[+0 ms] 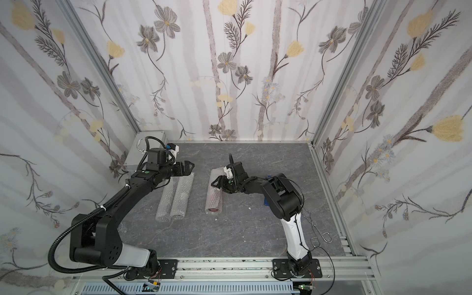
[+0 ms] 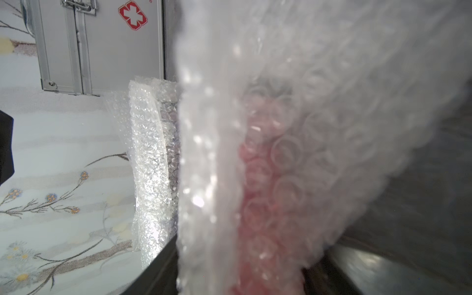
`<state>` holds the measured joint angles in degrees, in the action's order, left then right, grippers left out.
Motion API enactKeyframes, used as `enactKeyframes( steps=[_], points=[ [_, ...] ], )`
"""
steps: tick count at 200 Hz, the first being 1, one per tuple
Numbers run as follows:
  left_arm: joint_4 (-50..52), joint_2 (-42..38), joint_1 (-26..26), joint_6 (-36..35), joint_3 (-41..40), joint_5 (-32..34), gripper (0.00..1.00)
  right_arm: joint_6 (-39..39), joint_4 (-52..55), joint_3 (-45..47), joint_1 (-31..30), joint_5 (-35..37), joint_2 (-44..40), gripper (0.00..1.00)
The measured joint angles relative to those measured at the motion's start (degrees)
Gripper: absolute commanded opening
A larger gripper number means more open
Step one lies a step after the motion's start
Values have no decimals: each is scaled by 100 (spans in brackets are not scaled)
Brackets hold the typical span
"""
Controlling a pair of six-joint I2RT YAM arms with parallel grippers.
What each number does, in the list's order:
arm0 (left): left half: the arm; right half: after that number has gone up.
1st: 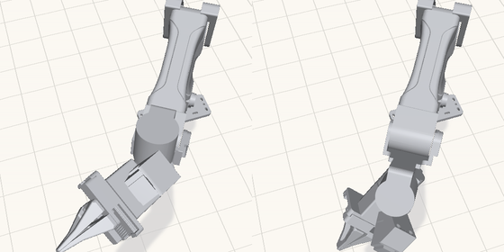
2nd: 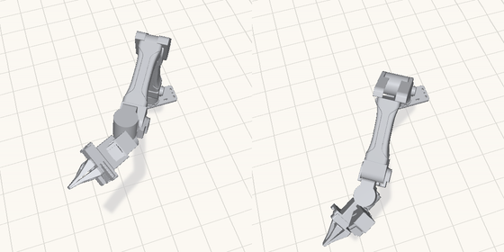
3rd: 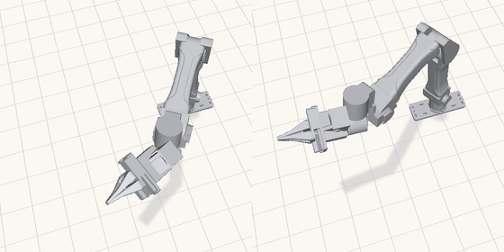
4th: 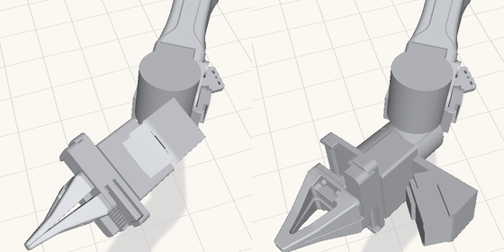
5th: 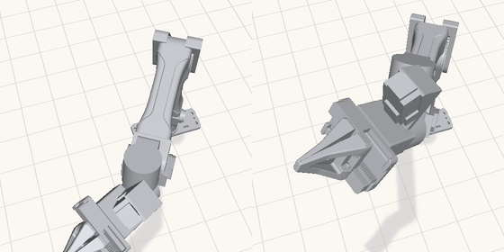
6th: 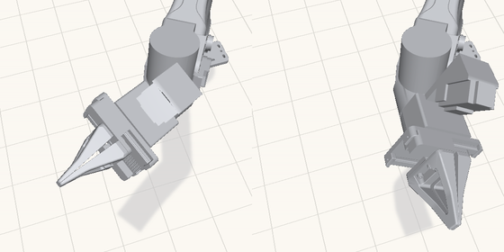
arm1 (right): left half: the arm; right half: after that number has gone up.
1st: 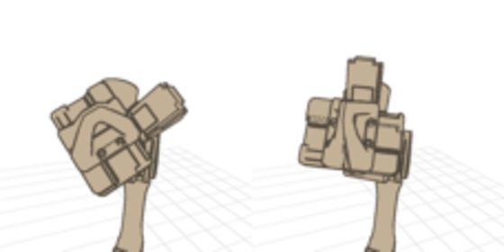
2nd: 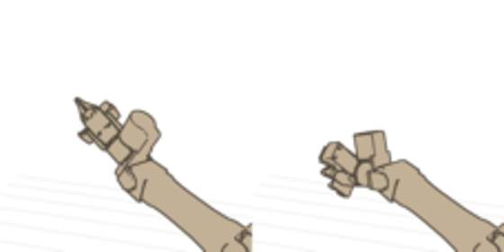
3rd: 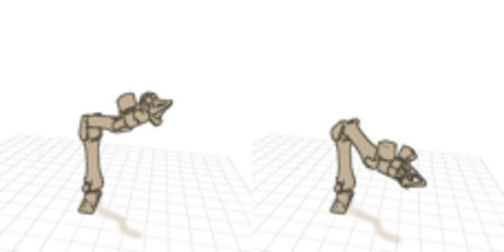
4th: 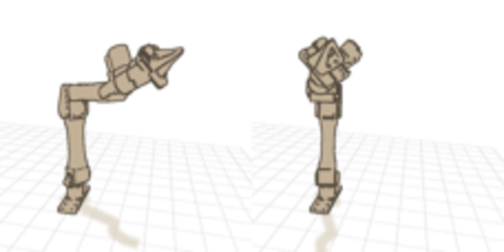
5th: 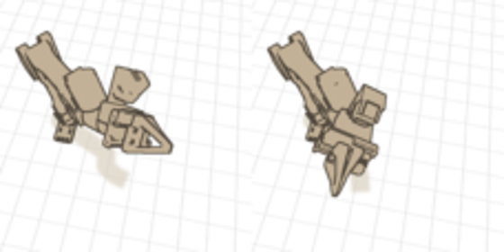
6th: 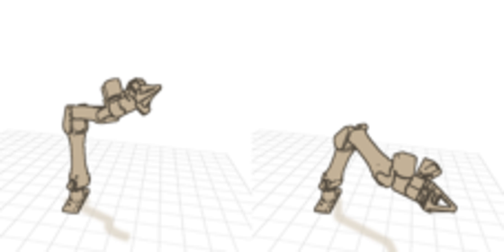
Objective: Wrap wine bottles in bubble wrap
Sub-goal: Move the bubble wrap to the center of the board.
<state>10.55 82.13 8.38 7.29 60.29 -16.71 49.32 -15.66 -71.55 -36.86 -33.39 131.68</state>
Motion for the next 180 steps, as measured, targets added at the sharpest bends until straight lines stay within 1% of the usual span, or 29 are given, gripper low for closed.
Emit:
enactKeyframes(
  steps=[30,49,89,118,131,149,165,180],
  points=[
    [-105,-79,-219,-2,-79,17,100,275,-468,238,-332,-63,4,58],
    [-142,-114,-304,-4,-142,20,100,599,-876,435,-529,-92,2,56],
    [-223,-162,-415,-87,-269,26,100,1362,-1762,575,-892,9,203,57],
    [-352,-219,-481,-111,-389,61,100,1858,-2238,706,-988,129,254,60],
    [-431,-251,-516,-133,-466,83,100,1961,-2260,723,-1012,216,229,64],
    [-496,-302,-579,-170,-601,190,100,2009,-2181,868,-1021,479,35,78],
    [-581,-350,-660,-219,-748,323,100,1980,-2092,1093,-944,658,-271,88],
    [-693,-376,-741,-225,-876,549,100,1784,-1864,1298,-833,955,-667,93]
  ],
)
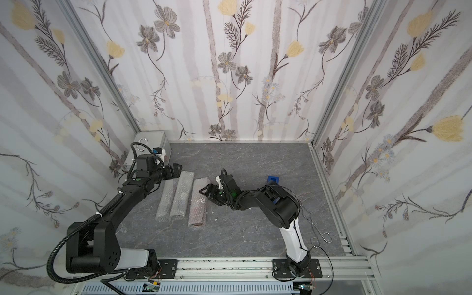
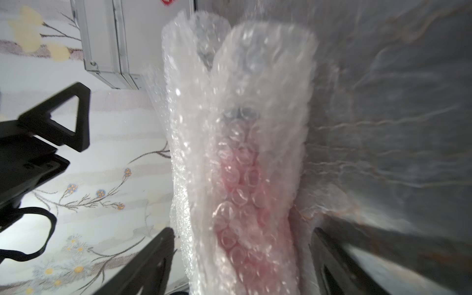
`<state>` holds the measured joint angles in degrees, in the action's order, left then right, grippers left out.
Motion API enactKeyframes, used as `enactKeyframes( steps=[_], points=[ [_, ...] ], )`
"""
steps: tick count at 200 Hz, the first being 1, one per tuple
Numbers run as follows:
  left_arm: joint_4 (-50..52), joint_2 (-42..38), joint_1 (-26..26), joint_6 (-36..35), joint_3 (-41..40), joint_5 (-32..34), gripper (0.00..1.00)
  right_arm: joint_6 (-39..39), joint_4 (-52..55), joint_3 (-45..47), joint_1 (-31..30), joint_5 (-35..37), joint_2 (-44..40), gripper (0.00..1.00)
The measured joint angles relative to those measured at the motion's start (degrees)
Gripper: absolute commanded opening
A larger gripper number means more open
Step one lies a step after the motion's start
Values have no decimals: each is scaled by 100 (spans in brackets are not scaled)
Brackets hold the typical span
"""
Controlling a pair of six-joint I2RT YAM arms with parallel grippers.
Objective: Wrap wine bottles in bubble wrap
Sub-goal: Move the bubble wrap to the center of the board, then reset both arms
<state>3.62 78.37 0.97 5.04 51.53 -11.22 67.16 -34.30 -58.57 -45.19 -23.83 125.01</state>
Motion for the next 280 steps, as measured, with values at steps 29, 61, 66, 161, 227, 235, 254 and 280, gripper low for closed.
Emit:
enactKeyframes(
  steps=[29,61,66,161,227,235,254,280],
  points=[
    [-511,68,-114,-72,-518,466,100,-793,787,321,354,669,-1143,100],
    [-1416,162,-219,-365,-1432,492,100,-1934,1832,393,643,1703,-2459,100],
    [-1582,197,-234,-417,-1561,474,100,-2124,1993,393,695,1834,-2638,100],
    [-4586,323,-446,-645,-3123,-153,100,-5167,2140,2358,3268,3781,-5394,100],
    [-6135,1167,-374,-387,-3338,391,100,-6129,96,4094,4068,3891,-5678,100],
    [-6059,1167,-369,-352,-3211,479,100,-6146,-173,4245,4153,3888,-5654,100],
    [-5947,1163,-348,-352,-3042,599,100,-6188,-675,4457,4332,3832,-5552,100],
    [-5772,1163,-332,-352,-3029,638,100,-6192,-1268,4586,4533,3676,-5337,100]
  ],
)
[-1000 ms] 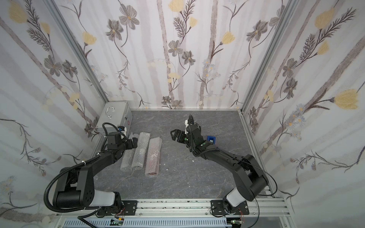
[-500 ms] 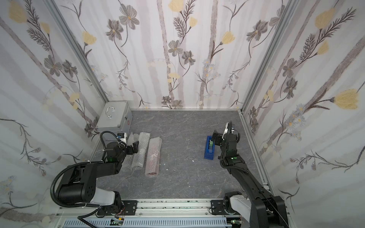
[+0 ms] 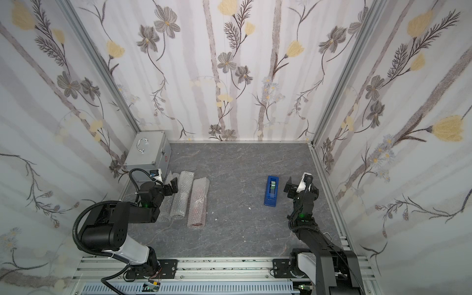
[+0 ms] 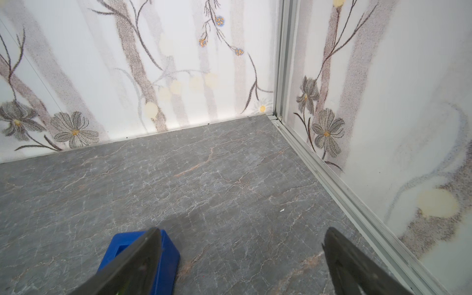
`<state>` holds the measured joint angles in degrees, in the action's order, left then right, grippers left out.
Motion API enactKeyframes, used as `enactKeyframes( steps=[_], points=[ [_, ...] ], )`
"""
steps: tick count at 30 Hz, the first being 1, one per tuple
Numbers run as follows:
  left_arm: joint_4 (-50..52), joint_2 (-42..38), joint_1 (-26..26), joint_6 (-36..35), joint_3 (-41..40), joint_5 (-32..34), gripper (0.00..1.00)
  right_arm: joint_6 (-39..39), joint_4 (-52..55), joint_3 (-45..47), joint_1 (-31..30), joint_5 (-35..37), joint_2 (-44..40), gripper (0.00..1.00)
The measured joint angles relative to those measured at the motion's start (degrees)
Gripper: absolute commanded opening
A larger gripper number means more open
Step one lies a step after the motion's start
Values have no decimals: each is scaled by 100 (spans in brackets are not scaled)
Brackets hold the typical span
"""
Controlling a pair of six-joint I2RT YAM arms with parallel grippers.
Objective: Wrap wine bottles in bubble wrap
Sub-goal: Reset both arms
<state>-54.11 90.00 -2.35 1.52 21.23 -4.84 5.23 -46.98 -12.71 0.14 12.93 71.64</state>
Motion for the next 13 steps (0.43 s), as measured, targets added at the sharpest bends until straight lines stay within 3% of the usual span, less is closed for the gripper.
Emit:
enactKeyframes(
  steps=[13],
  points=[
    [160,0,17,-2,24,33,100,7,-581,44,212,-409,127,100]
  ],
)
